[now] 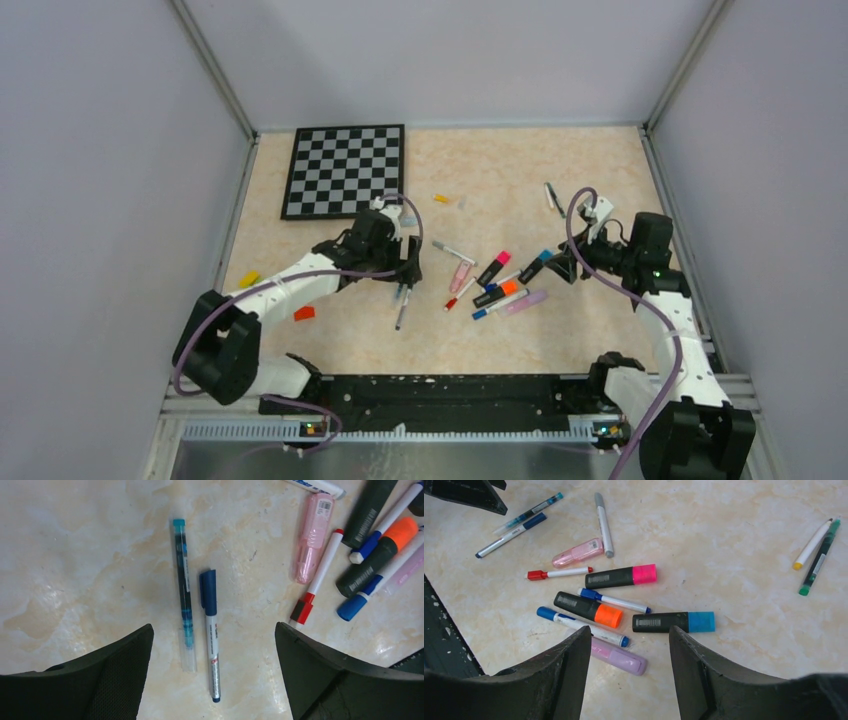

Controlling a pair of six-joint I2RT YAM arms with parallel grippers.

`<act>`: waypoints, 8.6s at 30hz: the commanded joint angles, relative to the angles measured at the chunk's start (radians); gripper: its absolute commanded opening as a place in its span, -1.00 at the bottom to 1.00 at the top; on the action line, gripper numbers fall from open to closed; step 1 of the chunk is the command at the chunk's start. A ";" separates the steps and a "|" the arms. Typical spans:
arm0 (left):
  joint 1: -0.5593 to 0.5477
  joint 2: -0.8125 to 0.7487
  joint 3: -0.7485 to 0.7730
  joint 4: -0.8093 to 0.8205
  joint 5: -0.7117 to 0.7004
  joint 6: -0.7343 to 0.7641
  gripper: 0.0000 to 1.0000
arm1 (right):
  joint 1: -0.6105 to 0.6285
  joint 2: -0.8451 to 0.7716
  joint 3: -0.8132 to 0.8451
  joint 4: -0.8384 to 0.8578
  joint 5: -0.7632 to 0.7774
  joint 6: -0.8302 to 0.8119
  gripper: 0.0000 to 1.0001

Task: Open the pen caps
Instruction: Pick up the pen from the center of the board, then open the pen cap from the pen.

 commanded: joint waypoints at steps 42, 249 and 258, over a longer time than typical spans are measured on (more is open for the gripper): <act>0.069 0.801 0.908 -0.248 -0.058 1.130 0.15 | -0.014 -0.004 0.023 0.030 0.023 -0.049 0.16; -0.450 0.264 -0.242 1.367 0.514 -0.178 -1.00 | 0.133 0.288 0.479 0.413 -0.500 0.609 -1.00; -0.443 0.215 -0.286 1.358 0.531 -0.175 -1.00 | 0.106 0.325 0.539 0.401 -0.474 0.604 -1.00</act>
